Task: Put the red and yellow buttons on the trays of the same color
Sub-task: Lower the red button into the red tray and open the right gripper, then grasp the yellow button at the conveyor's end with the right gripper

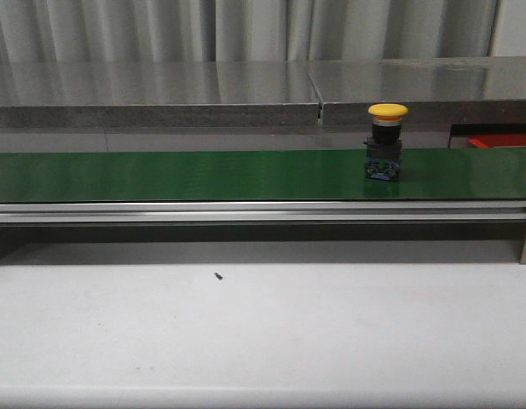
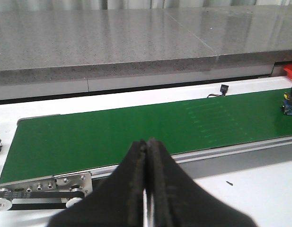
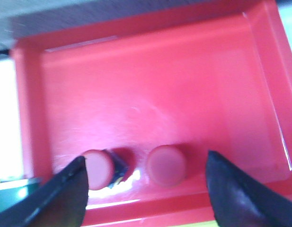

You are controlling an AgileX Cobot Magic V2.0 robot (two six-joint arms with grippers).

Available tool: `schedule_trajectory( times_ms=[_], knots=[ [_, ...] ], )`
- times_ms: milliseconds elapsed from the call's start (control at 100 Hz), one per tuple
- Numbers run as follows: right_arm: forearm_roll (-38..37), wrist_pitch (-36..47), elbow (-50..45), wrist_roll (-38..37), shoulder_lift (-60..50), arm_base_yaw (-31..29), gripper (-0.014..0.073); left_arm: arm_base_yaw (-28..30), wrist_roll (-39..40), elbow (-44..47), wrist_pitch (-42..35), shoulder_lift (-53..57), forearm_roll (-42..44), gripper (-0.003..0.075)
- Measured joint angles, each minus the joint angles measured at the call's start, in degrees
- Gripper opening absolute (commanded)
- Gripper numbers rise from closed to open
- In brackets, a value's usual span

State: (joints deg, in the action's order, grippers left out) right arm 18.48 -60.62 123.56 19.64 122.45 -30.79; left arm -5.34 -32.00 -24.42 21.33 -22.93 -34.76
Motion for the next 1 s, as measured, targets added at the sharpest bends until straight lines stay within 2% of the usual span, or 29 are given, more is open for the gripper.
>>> schedule_trajectory(
  times_ms=[180, 350, 720, 1000],
  knots=[
    [2.62, -2.37, -4.84, 3.69, -7.33, 1.35, 0.0520, 0.00, 0.00, 0.00, 0.00, 0.00, 0.00, -0.0019],
    [2.98, -2.92, -14.17, 5.96, -14.48, 3.81, 0.0520, 0.00, 0.00, 0.00, 0.00, 0.00, 0.00, -0.0019],
    [2.98, 6.78, -40.75, 10.69, -28.95, 9.42, 0.0520, 0.00, 0.00, 0.00, 0.00, 0.00, 0.00, -0.0019],
    [2.98, 12.91, -52.93, 13.07, -31.63, 13.22, 0.0522, 0.00, 0.00, 0.00, 0.00, 0.00, 0.00, -0.0019]
  ],
)
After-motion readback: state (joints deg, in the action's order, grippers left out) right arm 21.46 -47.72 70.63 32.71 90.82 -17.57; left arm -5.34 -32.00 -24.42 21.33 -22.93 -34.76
